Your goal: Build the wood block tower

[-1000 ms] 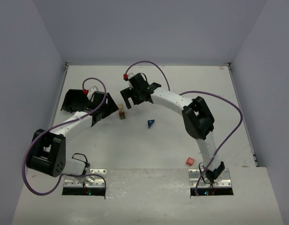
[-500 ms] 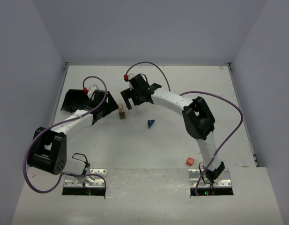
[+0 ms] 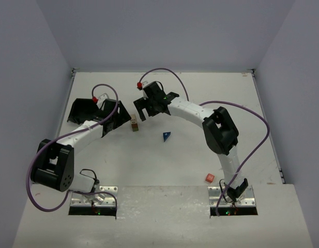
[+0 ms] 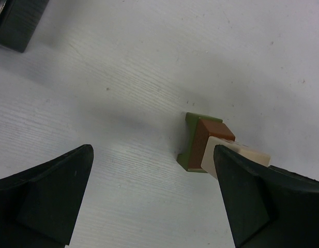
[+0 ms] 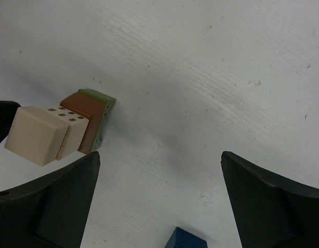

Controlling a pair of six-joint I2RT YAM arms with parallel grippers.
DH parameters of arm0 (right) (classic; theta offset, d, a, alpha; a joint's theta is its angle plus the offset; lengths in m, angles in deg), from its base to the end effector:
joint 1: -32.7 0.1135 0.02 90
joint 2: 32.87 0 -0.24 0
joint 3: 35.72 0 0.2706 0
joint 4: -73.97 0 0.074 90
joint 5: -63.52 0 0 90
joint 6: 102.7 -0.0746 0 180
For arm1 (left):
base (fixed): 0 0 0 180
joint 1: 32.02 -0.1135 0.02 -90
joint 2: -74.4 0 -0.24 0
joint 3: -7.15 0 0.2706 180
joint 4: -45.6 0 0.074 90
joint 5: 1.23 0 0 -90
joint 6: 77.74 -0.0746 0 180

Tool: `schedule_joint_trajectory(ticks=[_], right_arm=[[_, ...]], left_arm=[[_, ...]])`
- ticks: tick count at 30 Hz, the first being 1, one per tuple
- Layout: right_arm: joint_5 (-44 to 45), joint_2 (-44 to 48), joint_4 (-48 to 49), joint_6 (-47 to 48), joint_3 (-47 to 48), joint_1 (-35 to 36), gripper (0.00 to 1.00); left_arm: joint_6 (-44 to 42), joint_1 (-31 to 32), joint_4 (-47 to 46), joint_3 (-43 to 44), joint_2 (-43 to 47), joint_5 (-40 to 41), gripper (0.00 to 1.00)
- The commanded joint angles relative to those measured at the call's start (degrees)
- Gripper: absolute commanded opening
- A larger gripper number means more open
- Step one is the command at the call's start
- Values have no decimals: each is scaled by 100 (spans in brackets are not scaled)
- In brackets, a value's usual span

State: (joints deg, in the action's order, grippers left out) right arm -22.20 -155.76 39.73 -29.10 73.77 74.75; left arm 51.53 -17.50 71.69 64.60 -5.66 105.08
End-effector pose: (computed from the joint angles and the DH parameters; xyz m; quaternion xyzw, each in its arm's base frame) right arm 0.3851 0.3398 0.1427 -0.1937 0.9115 0.1459 0.3321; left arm 0.3194 -0.0611 0.1365 -0.2474 0.8940 -0.0395 0.3714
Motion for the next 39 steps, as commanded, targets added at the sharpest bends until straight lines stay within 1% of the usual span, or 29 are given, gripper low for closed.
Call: schedule_joint_trajectory(ticks=[1,5,12,17,26,29,33,34,36,39], right_arm=[[-22,386,224,58,-23,9,99],[-252,362,245,85,-17,10,99],[-399,308,283,95,69,20,99],[-402,168,231,102,209,63,99],[-358,125,209,67,299,59,99],[-314,129,178,57,294,67,99],[-60,293,157,32,175,67,99],[-33,362,157,32,123,67,99],[115,667,287,32,-139,59,99],[312,1092,447,33,-684,42,99]], left_arm=[[-27,-58,-107,194,54,103,100],[-16,-64,-85,194,77,118,100],[2,-64,-119,20,281,-22,100],[-29,-60,-175,-8,315,-142,100],[-42,-64,-203,-25,306,-127,100],[-13,-64,-114,8,310,-5,100],[134,-64,139,45,492,389,100],[178,-64,183,44,587,392,100],[326,-64,367,-8,988,879,100],[516,-64,762,17,1416,1190,100]])
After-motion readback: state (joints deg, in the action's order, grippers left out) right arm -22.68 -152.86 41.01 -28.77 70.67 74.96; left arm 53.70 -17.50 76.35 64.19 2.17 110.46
